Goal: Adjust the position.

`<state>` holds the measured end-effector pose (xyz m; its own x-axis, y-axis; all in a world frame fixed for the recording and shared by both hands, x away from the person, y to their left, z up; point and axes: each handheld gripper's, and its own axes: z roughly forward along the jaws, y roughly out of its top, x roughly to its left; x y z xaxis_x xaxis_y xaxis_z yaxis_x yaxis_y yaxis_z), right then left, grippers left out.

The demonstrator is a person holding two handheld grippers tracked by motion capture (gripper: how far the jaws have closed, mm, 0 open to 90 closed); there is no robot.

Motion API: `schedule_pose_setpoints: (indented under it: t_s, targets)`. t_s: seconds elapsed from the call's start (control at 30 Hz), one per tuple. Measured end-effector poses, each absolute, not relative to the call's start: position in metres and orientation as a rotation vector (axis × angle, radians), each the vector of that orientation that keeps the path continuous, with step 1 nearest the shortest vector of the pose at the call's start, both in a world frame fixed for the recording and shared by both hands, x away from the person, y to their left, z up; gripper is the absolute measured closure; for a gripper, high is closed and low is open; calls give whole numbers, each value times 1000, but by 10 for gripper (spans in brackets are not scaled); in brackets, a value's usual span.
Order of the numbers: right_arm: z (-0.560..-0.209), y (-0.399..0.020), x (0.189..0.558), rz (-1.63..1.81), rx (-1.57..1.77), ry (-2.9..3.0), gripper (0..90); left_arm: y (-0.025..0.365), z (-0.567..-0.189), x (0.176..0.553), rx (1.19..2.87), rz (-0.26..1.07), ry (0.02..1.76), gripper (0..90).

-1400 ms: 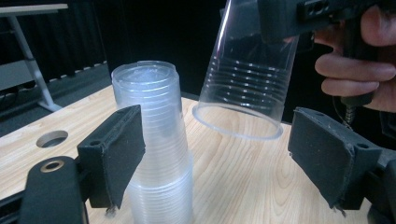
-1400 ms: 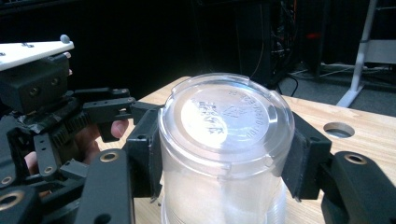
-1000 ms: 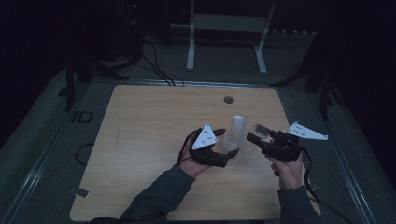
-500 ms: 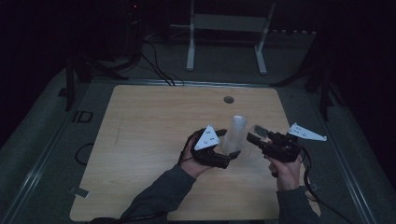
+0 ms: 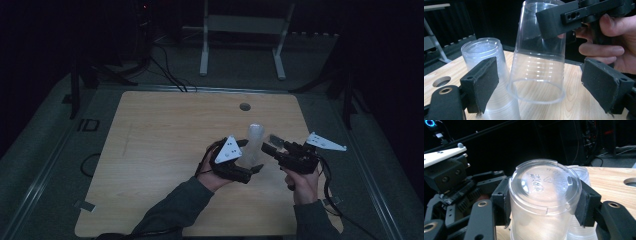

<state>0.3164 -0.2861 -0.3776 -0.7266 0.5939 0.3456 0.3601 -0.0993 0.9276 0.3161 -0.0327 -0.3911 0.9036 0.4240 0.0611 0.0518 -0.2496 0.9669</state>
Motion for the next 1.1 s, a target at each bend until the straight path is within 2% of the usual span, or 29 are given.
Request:
schedule_pose_setpoints:
  t_s: [0.67, 1.1]
  targets:
    - [-377, -283, 317, 2116, 1082, 1953, 409, -43, -393, 320, 1757, 363, 358, 159]
    - [-376, -284, 317, 2174, 1068, 1947, 408, -44, -395, 321, 1767, 351, 365, 212]
